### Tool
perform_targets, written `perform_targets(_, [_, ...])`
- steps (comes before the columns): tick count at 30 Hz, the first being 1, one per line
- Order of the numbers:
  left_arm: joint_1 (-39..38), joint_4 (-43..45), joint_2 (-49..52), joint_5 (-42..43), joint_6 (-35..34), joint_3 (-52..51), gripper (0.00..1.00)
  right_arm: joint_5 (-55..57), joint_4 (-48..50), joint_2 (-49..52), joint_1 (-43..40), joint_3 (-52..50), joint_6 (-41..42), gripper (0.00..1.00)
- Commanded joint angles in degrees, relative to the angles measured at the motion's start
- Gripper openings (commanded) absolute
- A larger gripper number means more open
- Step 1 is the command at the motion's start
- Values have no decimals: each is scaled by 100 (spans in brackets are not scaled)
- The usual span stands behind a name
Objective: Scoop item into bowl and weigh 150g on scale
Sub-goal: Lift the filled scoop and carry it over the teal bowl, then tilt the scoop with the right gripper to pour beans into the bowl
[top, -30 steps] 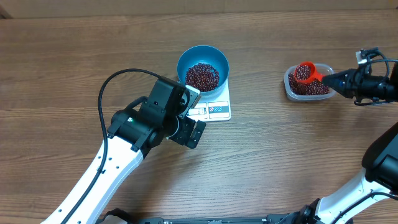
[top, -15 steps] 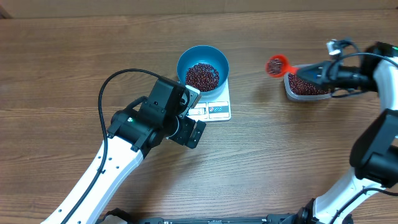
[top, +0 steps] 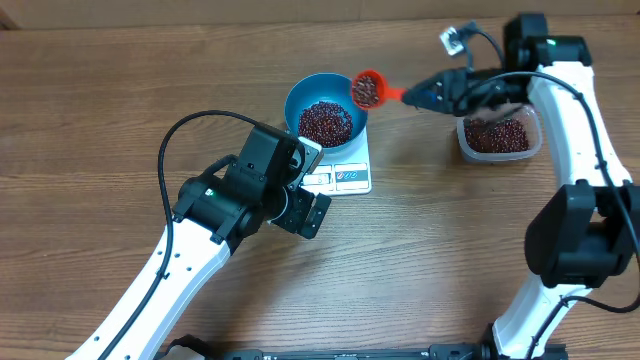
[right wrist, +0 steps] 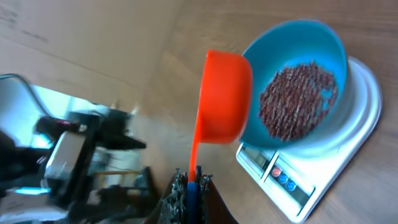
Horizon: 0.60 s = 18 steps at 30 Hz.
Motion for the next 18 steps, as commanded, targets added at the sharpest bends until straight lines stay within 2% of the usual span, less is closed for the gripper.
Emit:
perform_targets(1, [-28,9,-17,76,4,15,100,713,297,4,339,389,870,4])
perform_targets(7, [-28,9,-17,76,4,15,100,1425,658,4,802,485,1392,3])
perform_targets(18, [-28,9,-17,76,4,15,100,2664,833,4,1504,485,1475,4])
